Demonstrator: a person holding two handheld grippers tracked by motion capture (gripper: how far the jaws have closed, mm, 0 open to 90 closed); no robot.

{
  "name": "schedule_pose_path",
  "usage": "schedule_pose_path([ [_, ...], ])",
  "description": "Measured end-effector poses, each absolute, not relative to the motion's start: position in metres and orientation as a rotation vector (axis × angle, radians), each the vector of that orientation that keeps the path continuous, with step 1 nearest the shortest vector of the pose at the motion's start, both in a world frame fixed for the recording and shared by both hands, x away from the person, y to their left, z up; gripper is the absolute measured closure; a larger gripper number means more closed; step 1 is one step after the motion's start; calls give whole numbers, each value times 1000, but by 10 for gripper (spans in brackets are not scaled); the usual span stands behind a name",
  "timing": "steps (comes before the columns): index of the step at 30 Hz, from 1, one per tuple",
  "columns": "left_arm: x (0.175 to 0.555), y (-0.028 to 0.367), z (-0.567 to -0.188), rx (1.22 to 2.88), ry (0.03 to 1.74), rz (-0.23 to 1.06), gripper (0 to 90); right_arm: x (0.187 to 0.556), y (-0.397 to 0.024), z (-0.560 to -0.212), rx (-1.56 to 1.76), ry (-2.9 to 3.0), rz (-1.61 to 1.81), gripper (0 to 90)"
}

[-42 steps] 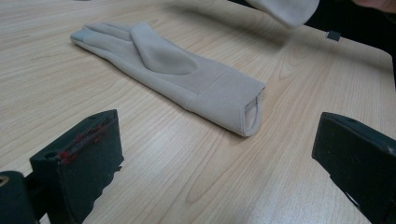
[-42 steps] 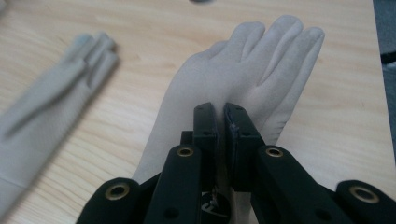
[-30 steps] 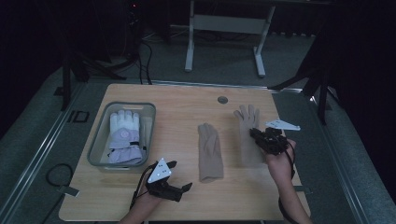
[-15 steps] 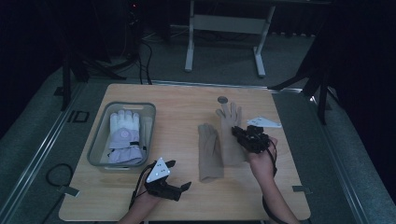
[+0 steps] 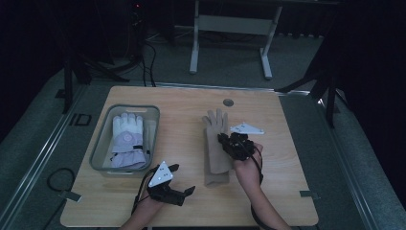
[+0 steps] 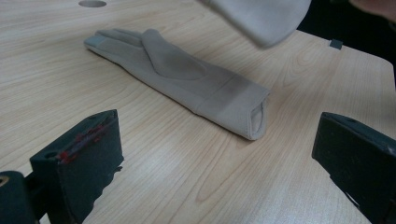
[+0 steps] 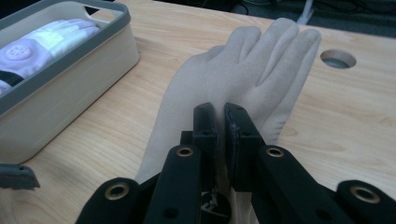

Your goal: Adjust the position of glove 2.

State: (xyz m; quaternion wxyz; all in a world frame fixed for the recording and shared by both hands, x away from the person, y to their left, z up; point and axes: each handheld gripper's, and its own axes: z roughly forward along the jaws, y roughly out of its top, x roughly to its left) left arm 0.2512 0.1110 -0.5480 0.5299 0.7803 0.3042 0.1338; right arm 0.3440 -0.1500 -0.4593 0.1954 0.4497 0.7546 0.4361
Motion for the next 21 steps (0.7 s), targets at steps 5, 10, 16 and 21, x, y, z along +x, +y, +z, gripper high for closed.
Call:
schedule_pose_path([
  [5,251,111,-548,1864,725,320,17,347,-150,-476,1314,2112,1209,837],
  [10,251,111,-548,1865,724,319,17,351,-148,-494,1360,2127,1177,836],
  [16,251,110,-549,1868,725,317,17,354,-147,-509,1404,2152,1153,832],
  [21,251,110,-549,1868,722,314,17,355,-144,-519,1424,2170,1126,827],
])
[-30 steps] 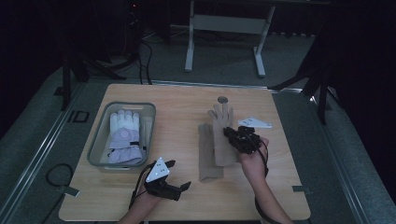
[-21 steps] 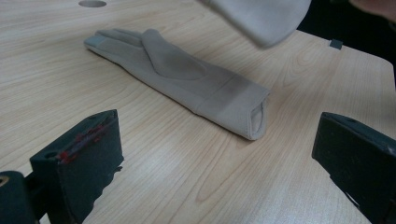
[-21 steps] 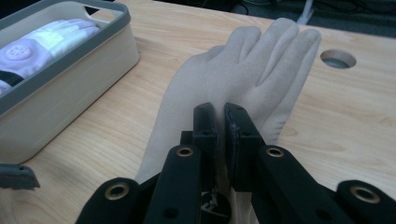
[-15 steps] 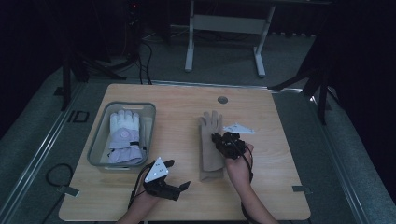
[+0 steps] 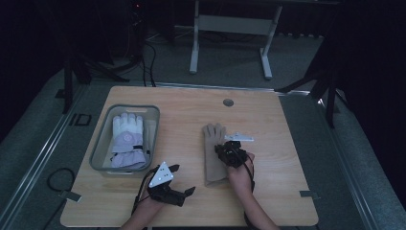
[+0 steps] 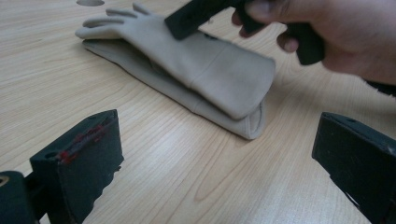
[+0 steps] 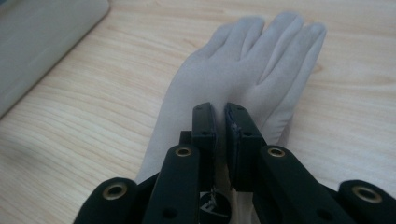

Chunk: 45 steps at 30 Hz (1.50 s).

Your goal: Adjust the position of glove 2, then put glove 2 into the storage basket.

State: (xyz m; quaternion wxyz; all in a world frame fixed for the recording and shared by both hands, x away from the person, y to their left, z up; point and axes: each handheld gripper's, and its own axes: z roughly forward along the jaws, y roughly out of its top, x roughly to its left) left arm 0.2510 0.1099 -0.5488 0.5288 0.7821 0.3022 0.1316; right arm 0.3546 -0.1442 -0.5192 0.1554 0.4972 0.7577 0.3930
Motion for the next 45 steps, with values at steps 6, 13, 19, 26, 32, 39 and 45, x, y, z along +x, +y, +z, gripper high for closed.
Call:
schedule_pose_path([
  [6,251,110,-549,1870,721,315,17,356,-140,-532,1413,2192,1070,820],
  [13,251,109,-549,1870,722,307,17,357,-141,-533,1370,2244,1049,622],
  [19,250,107,-547,1877,716,320,17,357,-154,-517,1275,2278,1119,278],
  [26,249,99,-546,1896,702,319,18,355,-177,-507,1194,2354,1222,152],
  [32,252,93,-546,1911,697,276,18,356,-187,-509,1050,2400,1222,156],
  [39,261,88,-545,1933,698,233,18,359,-194,-503,1155,2393,1264,133],
  [45,273,79,-541,1976,739,162,33,359,-191,-501,1118,2407,1269,153],
])
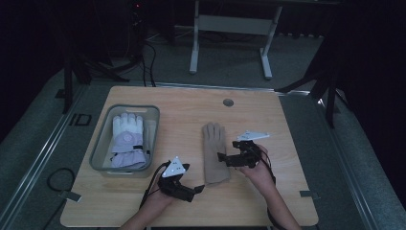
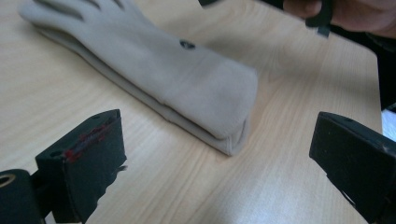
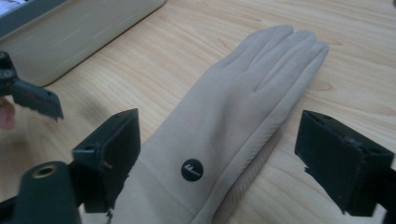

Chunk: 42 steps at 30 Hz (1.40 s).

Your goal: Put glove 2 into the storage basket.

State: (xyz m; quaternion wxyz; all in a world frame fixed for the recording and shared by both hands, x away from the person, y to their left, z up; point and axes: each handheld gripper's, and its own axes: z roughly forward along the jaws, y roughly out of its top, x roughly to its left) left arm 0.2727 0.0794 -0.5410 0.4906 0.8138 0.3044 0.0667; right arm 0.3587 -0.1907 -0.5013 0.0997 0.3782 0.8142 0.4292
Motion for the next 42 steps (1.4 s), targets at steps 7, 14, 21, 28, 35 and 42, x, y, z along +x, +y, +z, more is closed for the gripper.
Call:
schedule_pose_path([
  [7,276,60,-535,2076,610,209,111,375,-189,-499,1151,2348,1255,378],
  [14,278,50,-530,2077,431,238,254,399,-185,-498,1099,2311,1278,437],
  [21,285,41,-536,2156,424,214,303,417,-177,-516,1132,2312,1243,399],
  [28,293,34,-543,2211,445,196,313,425,-172,-538,1151,2358,1182,328],
  [35,297,27,-546,2262,442,198,346,428,-172,-549,1213,2405,1166,399],
  [42,299,22,-549,2336,443,230,429,417,-164,-547,1063,2429,1114,685],
])
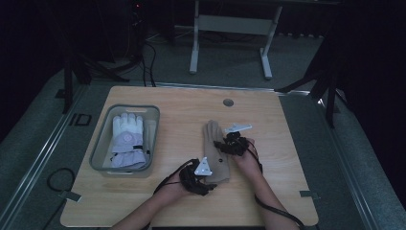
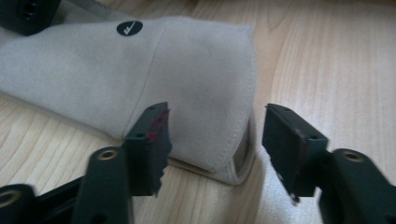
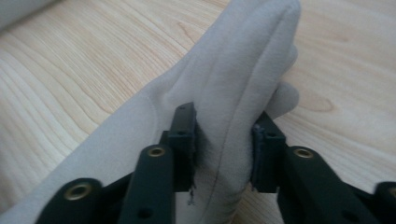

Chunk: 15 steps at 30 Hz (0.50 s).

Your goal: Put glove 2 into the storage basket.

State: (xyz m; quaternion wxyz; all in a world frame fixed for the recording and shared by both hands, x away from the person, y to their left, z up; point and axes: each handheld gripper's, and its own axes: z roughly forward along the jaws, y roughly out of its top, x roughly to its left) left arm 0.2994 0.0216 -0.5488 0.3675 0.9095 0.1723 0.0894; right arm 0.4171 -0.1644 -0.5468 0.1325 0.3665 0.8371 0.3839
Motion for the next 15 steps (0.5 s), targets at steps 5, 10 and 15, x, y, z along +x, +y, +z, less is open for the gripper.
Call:
schedule_pose_path([
  [5,298,19,-549,2357,435,298,541,409,-157,-546,1004,2381,1056,712],
  [10,303,22,-548,2328,504,276,752,410,-160,-544,1044,2394,1093,735],
  [15,301,21,-545,2308,542,291,854,412,-160,-539,1043,2409,1074,747],
])
